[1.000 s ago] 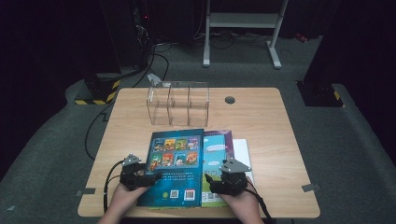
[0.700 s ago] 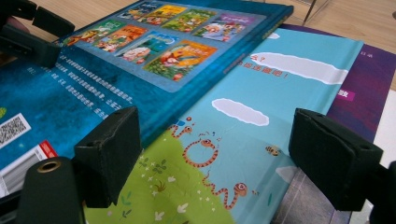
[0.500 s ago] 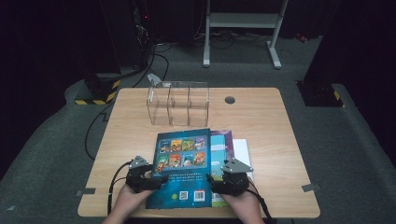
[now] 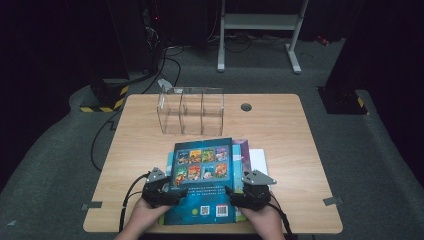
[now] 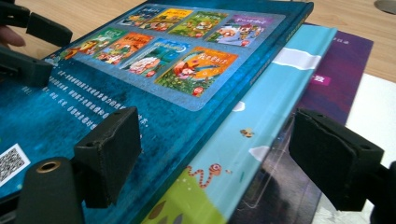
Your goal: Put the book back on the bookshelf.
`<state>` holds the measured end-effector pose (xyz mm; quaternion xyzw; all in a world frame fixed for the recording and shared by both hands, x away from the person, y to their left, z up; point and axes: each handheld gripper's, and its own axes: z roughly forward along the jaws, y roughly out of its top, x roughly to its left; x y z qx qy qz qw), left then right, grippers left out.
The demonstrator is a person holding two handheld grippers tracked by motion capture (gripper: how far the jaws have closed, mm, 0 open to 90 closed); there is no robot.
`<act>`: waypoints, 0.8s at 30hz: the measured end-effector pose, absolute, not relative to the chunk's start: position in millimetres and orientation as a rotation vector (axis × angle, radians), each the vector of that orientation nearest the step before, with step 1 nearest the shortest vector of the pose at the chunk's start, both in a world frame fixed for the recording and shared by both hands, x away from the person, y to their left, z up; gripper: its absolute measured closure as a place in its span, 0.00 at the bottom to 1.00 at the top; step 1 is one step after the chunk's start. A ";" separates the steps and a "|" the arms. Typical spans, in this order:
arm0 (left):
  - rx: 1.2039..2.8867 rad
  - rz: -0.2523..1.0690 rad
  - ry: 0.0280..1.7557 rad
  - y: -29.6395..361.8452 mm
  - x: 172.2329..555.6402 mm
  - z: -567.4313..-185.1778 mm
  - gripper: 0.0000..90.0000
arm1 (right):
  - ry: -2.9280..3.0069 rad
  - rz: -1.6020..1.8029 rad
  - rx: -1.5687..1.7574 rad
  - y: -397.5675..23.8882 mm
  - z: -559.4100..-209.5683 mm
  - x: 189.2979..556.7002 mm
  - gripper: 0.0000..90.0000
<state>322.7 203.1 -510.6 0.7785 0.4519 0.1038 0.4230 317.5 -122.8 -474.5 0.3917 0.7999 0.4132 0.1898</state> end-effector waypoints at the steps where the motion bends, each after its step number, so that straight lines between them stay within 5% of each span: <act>1: 1.952 0.256 1.127 201.5 322.4 -510.1 0.10 | 2.250 1.162 1.107 -123.6 -474.5 317.8 0.17; 24: 1.950 0.248 1.051 149.0 328.0 -501.5 0.11 | 2.211 1.173 1.255 -149.3 -474.4 322.9 0.17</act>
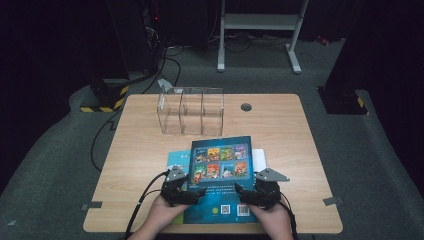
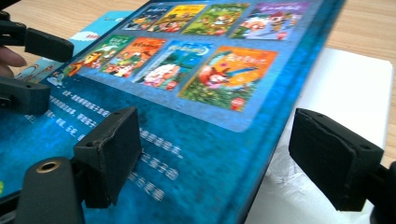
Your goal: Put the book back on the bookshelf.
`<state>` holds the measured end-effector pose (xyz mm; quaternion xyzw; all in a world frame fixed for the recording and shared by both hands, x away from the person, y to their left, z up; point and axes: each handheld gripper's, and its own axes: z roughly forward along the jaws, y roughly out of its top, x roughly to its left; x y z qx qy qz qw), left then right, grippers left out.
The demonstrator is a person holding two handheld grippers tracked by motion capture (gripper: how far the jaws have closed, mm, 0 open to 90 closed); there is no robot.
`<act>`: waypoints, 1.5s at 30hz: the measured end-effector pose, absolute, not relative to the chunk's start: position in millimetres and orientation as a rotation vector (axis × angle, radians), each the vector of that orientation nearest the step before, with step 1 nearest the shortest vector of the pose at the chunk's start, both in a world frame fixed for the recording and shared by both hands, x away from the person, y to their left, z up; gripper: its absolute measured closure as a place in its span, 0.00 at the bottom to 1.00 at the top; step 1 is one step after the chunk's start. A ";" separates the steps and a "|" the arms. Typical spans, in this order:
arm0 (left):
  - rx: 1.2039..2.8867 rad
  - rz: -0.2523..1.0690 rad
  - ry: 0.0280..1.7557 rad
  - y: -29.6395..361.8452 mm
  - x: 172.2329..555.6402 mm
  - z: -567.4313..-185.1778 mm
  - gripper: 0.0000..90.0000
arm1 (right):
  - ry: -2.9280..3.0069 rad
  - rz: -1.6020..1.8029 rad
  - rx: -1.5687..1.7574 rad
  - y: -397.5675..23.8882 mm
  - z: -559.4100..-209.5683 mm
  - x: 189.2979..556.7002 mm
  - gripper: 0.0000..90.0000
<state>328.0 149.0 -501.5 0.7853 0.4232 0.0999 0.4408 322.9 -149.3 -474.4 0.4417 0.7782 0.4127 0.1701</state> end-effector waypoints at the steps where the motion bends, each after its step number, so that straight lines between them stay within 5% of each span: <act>1: 1.943 0.248 1.051 148.8 327.5 -502.0 0.11 | 2.207 1.168 1.263 -149.6 -474.4 322.8 0.17; 45: 1.955 0.227 1.054 152.9 320.5 -506.8 0.00 | 2.329 1.201 1.340 -151.2 -475.5 324.9 0.20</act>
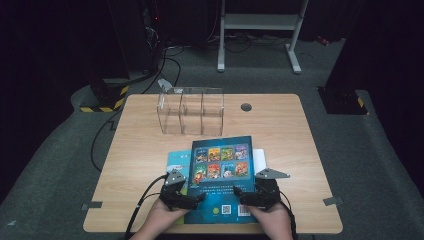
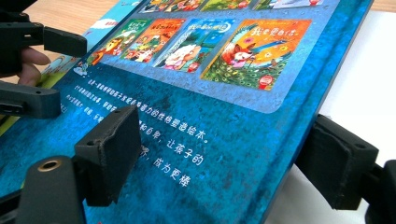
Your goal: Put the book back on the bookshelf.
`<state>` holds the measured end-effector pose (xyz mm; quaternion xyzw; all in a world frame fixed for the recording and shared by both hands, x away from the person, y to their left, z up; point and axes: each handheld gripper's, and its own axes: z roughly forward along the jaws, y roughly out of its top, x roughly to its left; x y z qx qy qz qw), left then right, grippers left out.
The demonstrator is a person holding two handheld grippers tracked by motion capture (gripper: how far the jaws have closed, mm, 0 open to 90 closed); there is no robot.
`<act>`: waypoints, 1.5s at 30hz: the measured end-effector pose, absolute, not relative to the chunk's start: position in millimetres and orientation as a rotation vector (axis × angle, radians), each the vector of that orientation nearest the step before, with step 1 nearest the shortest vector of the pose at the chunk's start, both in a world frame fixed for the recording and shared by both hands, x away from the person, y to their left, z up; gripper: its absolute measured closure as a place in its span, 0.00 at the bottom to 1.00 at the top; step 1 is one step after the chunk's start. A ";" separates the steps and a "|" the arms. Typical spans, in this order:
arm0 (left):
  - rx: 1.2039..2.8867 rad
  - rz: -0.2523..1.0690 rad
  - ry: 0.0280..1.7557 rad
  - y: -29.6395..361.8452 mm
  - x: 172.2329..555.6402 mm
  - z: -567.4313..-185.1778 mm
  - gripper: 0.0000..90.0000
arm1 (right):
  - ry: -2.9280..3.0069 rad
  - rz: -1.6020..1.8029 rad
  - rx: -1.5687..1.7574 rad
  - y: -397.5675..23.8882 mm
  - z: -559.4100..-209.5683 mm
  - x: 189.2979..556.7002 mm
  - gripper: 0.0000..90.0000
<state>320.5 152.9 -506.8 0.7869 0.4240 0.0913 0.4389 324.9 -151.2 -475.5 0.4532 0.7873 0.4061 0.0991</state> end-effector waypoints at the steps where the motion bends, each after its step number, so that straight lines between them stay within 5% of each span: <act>1: 1.956 0.227 1.053 152.9 320.5 -506.8 0.00 | 2.323 1.202 1.350 -151.5 -475.0 324.5 0.23; 19: 1.928 0.204 1.062 156.2 322.0 -507.3 0.00 | 2.239 1.266 1.253 -158.2 -466.3 314.6 0.49; 45: 1.815 0.091 1.111 165.4 326.3 -508.0 0.00 | 2.163 1.304 1.050 -153.1 -454.0 301.4 0.50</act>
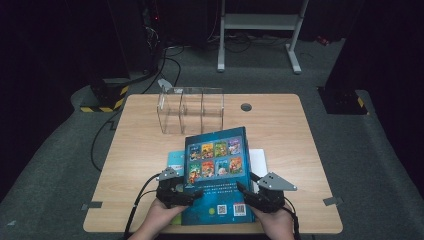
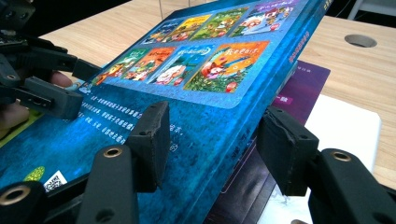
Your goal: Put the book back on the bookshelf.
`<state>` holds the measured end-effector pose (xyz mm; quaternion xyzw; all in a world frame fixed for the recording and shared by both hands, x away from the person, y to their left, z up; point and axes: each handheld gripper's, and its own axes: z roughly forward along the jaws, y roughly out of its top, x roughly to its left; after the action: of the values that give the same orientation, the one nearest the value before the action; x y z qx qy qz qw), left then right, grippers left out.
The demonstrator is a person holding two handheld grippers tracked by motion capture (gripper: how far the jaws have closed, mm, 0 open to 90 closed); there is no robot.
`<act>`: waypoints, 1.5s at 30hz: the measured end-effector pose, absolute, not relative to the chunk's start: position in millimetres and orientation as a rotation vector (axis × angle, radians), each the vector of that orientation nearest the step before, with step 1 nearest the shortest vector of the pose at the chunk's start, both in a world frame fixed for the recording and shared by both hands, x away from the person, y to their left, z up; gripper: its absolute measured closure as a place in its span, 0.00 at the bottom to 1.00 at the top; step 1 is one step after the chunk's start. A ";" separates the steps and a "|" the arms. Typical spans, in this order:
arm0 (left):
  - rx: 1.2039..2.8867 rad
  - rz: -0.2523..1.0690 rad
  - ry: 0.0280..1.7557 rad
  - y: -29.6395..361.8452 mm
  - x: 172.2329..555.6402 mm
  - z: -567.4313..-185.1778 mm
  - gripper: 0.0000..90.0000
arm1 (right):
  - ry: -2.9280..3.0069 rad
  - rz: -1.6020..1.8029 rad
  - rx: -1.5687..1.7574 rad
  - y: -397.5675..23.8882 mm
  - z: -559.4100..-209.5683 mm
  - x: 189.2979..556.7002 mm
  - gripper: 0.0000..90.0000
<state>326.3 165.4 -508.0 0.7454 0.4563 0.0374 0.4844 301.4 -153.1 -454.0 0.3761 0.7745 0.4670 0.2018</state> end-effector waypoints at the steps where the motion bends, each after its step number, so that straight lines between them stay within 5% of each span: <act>1: 1.816 0.090 1.112 165.4 326.4 -507.8 0.00 | 2.164 1.305 1.054 -153.1 -453.9 301.4 0.50; 10: 1.804 0.098 1.148 173.3 326.2 -501.1 0.08 | 2.181 1.315 1.077 -150.4 -449.3 306.2 0.50; 25: 1.648 0.372 1.139 198.0 316.9 -475.3 0.43 | 2.147 1.267 0.990 -134.0 -428.2 321.8 0.57; 45: 1.576 0.536 1.105 203.8 308.2 -458.0 0.55 | 2.053 1.317 0.953 -126.0 -417.9 322.1 0.64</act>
<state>308.2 203.8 -458.0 0.6633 0.4651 0.2257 0.5410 322.1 -126.0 -417.9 0.3517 0.7572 0.4860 0.2583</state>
